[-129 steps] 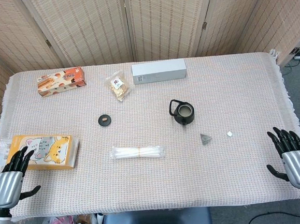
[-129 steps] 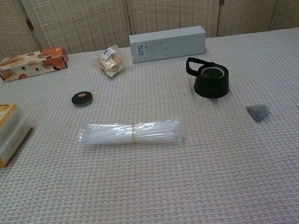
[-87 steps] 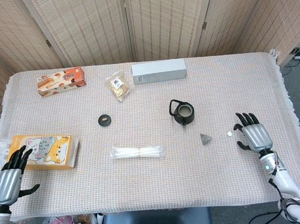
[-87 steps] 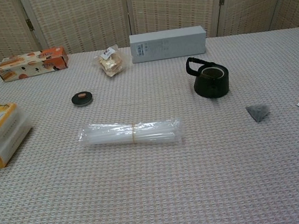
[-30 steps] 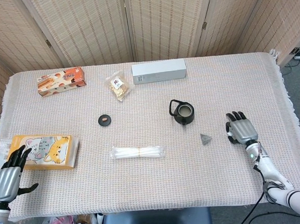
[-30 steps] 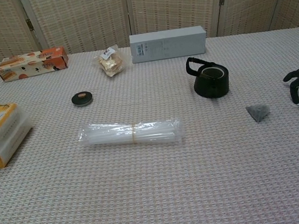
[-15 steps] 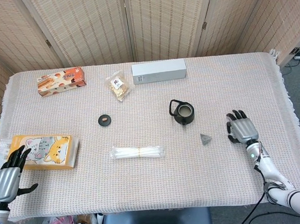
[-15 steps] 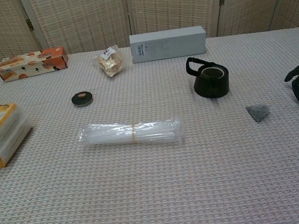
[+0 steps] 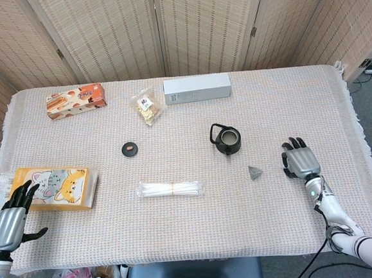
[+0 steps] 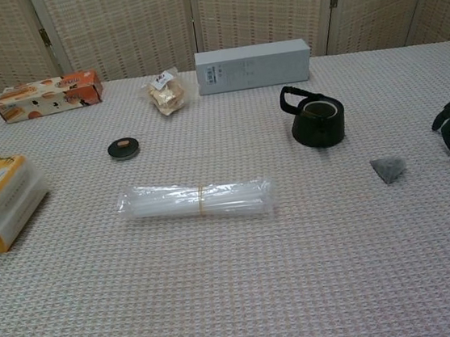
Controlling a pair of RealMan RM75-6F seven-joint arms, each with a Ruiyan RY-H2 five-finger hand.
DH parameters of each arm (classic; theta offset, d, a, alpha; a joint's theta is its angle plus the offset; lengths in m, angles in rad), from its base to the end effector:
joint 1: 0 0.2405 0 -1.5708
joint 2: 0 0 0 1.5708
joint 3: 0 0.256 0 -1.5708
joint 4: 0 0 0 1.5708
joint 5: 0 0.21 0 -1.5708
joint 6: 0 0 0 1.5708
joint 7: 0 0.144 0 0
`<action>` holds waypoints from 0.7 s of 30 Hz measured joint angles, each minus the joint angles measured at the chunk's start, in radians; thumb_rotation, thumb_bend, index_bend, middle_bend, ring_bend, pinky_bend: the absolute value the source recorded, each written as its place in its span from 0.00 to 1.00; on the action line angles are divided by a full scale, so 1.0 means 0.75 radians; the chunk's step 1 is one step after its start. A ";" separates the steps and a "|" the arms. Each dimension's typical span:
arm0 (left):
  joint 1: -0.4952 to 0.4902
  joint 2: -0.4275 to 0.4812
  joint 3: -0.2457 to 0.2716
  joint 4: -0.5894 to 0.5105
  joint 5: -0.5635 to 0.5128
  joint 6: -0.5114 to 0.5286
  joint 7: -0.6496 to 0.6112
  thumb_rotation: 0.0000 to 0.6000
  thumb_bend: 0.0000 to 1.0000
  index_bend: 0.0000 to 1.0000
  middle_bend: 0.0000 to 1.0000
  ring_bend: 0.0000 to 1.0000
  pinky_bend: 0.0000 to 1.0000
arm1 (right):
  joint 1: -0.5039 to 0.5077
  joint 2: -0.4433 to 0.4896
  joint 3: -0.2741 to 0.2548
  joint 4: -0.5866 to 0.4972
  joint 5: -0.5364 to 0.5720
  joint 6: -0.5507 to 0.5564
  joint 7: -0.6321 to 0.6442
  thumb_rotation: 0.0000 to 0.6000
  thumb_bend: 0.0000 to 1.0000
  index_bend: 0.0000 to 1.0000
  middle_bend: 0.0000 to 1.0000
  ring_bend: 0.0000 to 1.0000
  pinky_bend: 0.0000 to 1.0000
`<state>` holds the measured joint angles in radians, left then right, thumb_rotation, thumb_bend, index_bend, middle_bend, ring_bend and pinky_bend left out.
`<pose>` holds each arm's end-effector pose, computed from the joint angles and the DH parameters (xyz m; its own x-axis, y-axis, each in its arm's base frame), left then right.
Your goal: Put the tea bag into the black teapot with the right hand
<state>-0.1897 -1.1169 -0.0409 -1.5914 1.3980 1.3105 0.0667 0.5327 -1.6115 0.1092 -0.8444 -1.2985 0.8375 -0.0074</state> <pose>-0.3189 0.2110 0.1438 0.4634 0.1399 0.8750 0.8844 -0.0106 -0.4667 -0.3434 -0.3480 0.0236 0.5770 -0.3212 0.7509 -0.8079 -0.0899 0.5824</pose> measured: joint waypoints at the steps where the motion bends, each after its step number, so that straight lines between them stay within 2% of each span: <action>1: 0.000 -0.001 0.000 0.001 0.001 0.000 -0.001 1.00 0.11 0.00 0.00 0.04 0.28 | 0.000 0.000 0.001 0.001 0.001 0.000 0.001 1.00 0.33 0.64 0.20 0.00 0.00; 13: 0.000 -0.003 -0.001 0.007 0.005 0.005 -0.015 1.00 0.11 0.00 0.00 0.04 0.28 | -0.006 0.025 0.017 -0.032 -0.001 0.044 0.026 1.00 0.33 0.65 0.21 0.00 0.00; 17: 0.005 -0.001 0.004 0.002 0.025 0.022 -0.017 1.00 0.11 0.00 0.00 0.04 0.28 | -0.021 0.070 0.027 -0.113 -0.014 0.119 0.023 1.00 0.33 0.65 0.21 0.00 0.00; 21: 0.012 0.002 0.011 -0.004 0.047 0.041 -0.022 1.00 0.11 0.00 0.00 0.04 0.28 | -0.040 0.145 0.048 -0.251 -0.026 0.207 0.006 1.00 0.33 0.65 0.22 0.00 0.00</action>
<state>-0.1809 -1.1150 -0.0326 -1.5947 1.4334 1.3409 0.0499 0.5031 -1.5028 0.1451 -1.0328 -1.3182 0.9931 -0.0027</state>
